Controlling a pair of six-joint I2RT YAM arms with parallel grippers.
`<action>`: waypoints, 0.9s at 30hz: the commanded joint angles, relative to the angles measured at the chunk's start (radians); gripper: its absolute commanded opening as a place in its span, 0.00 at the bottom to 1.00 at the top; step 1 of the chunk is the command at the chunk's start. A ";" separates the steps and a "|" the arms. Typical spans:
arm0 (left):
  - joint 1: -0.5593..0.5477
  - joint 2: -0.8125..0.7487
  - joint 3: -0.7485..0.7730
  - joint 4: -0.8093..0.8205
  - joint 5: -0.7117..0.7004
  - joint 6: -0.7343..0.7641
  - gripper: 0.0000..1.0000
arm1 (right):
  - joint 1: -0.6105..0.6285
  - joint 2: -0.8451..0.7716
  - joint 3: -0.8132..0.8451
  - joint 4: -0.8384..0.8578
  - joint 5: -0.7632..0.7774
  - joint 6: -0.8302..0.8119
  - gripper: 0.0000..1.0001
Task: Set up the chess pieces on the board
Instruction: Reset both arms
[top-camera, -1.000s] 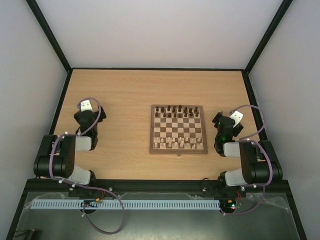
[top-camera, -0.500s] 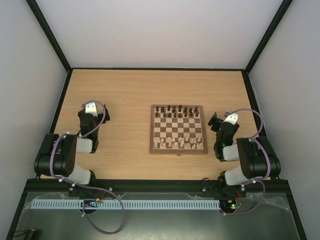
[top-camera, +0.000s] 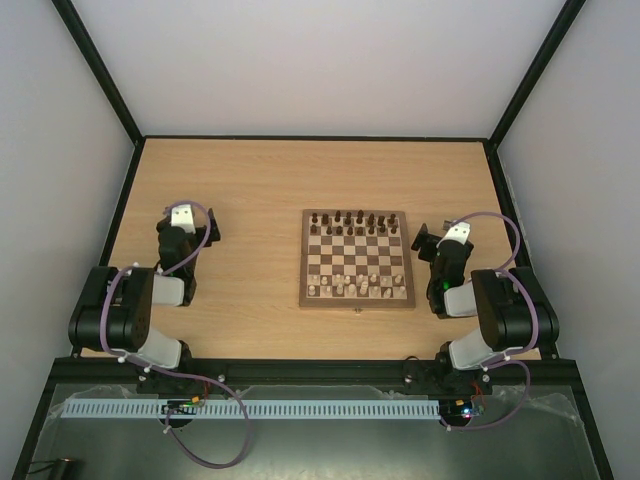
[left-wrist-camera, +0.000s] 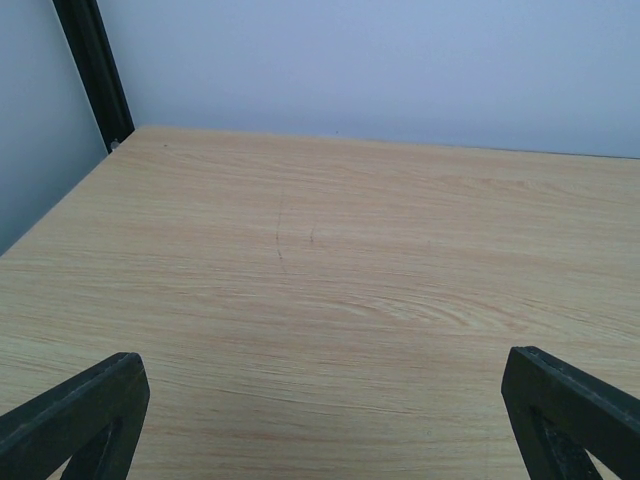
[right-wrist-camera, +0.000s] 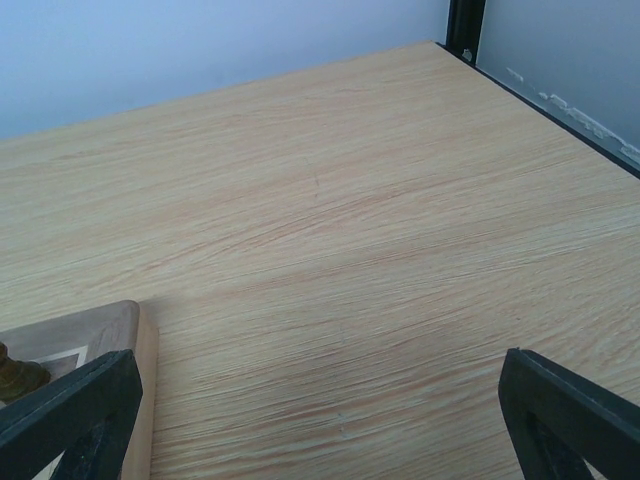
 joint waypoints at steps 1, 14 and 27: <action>0.017 0.016 0.008 0.048 0.041 -0.002 1.00 | 0.000 -0.002 0.019 0.017 0.006 -0.012 0.99; 0.013 0.022 -0.026 0.110 0.041 0.006 1.00 | -0.001 -0.003 0.017 0.021 0.004 -0.013 0.99; 0.004 0.018 -0.029 0.113 0.028 0.012 1.00 | -0.001 -0.003 0.020 0.015 0.004 -0.012 0.98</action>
